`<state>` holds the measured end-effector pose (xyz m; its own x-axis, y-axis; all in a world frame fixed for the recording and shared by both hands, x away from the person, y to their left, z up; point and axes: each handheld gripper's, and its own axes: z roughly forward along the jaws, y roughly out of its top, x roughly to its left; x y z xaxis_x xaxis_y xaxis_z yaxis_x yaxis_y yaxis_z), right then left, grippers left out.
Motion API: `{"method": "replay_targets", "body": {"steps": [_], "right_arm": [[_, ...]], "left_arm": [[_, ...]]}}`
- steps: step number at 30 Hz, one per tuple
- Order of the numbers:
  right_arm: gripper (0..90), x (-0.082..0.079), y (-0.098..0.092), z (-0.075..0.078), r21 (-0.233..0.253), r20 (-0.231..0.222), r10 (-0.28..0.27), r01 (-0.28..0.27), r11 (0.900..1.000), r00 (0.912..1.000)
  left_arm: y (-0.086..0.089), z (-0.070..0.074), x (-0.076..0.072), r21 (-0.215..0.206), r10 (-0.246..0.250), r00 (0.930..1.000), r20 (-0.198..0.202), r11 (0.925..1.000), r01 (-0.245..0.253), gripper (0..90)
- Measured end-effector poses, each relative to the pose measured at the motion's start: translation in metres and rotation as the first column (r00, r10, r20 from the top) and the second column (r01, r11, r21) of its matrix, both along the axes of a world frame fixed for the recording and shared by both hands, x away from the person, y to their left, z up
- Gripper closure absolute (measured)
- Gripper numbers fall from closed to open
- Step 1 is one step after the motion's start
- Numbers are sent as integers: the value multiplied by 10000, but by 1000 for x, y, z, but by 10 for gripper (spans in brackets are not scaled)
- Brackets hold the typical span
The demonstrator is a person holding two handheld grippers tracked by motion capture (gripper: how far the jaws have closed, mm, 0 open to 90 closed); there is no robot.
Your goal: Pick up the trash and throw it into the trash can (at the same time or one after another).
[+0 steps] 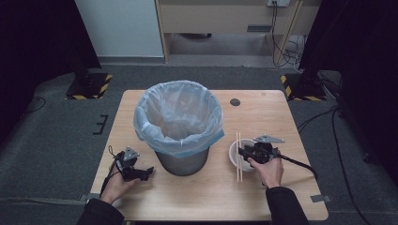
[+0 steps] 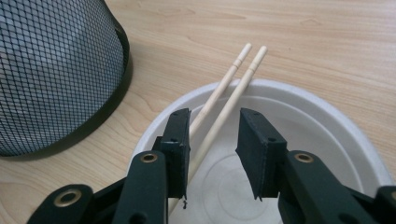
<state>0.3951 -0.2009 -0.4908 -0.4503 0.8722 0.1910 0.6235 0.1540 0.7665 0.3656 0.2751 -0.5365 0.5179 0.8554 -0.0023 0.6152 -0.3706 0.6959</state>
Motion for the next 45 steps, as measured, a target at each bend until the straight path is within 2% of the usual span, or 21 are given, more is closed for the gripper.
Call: {"method": "replay_targets", "body": {"steps": [8, 23, 36, 39, 41, 45], "right_arm": [[665, 1, 0, -2, -53, -353, 4, -6, 10000, 9994], [743, 1, -5, 0, -132, -588, -64, 56, 9999, 9982], [731, 2, -5, -2, 34, -708, -269, 273, 9996, 9971], [748, 2, -5, -3, 28, -729, -325, 328, 9995, 9968], [808, 2, -6, -1, 1, -766, -396, 397, 9992, 9963], [847, 1, -8, -1, 15, -808, -393, 396, 9992, 9960]], "left_arm": [[0, 0, 0, 0, 0, 10000, -3, 10000, 0, 0], [0, 0, 0, 3, 0, 10000, -4, 10000, 0, 0], [0, 0, 0, -1, -1, 10000, 1, 10000, 1, 0], [0, 0, 0, -1, 1, 10000, 2, 10000, -1, 0], [0, 0, 0, -2, 3, 10000, 0, 10000, -3, 0], [0, 0, 0, -1, 2, 10000, -1, 10000, -2, 0]]}}
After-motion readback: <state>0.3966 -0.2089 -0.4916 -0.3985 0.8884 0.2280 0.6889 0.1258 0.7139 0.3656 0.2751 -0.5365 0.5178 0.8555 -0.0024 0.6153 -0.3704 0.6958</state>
